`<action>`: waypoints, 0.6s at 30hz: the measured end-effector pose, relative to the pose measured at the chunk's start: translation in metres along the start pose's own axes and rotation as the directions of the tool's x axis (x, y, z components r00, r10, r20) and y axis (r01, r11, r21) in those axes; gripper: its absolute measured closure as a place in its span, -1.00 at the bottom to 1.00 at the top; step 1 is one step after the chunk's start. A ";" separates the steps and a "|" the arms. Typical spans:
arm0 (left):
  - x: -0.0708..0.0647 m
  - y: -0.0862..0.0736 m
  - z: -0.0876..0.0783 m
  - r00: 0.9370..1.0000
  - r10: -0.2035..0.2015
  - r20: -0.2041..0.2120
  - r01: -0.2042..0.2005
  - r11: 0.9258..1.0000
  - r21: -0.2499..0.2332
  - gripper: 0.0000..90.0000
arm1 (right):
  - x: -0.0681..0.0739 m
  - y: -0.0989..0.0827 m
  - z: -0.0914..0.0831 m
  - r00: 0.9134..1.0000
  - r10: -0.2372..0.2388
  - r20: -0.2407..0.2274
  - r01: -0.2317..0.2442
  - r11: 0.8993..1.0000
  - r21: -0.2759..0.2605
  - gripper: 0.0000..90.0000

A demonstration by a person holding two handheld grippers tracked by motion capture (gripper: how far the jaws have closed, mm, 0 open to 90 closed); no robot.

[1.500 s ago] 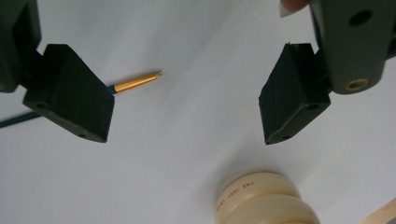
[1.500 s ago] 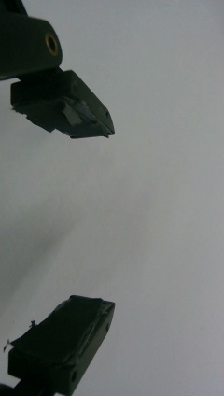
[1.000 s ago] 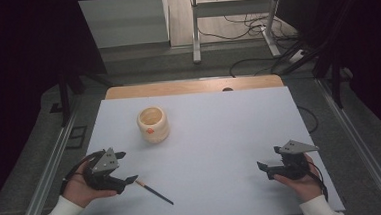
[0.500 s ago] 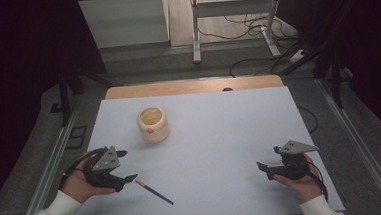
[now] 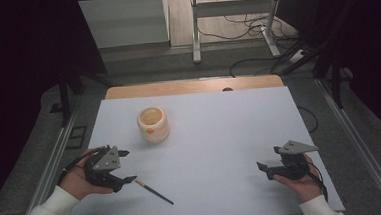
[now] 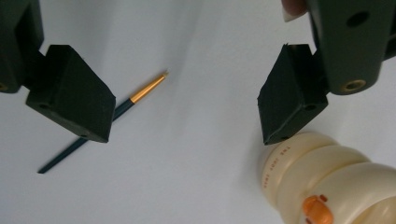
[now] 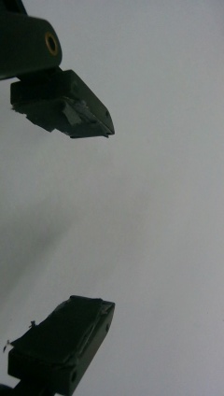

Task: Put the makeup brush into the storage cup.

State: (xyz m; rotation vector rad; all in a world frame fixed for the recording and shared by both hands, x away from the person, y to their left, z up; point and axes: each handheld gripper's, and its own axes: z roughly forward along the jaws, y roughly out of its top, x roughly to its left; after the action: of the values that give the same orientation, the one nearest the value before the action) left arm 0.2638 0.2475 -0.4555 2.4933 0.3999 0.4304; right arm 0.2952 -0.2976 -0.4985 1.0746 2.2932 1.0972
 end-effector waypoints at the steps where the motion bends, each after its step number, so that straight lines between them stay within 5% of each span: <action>1: 0.000 0.001 0.000 1.000 0.008 0.002 -0.008 1.000 0.006 -0.56 | 0.000 0.000 0.000 1.000 0.001 0.001 -0.001 1.000 -0.001 -0.69; 18: 0.002 0.008 0.008 0.993 0.104 0.062 -0.106 0.994 0.032 -0.60 | -0.001 0.000 -0.001 1.000 0.002 0.014 -0.002 1.000 -0.012 -0.69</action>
State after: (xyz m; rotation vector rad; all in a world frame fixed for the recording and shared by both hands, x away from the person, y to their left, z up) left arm 0.2699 0.2378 -0.4566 2.5628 0.2548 0.3912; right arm 0.2949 -0.2986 -0.4974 1.0771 2.2720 1.0996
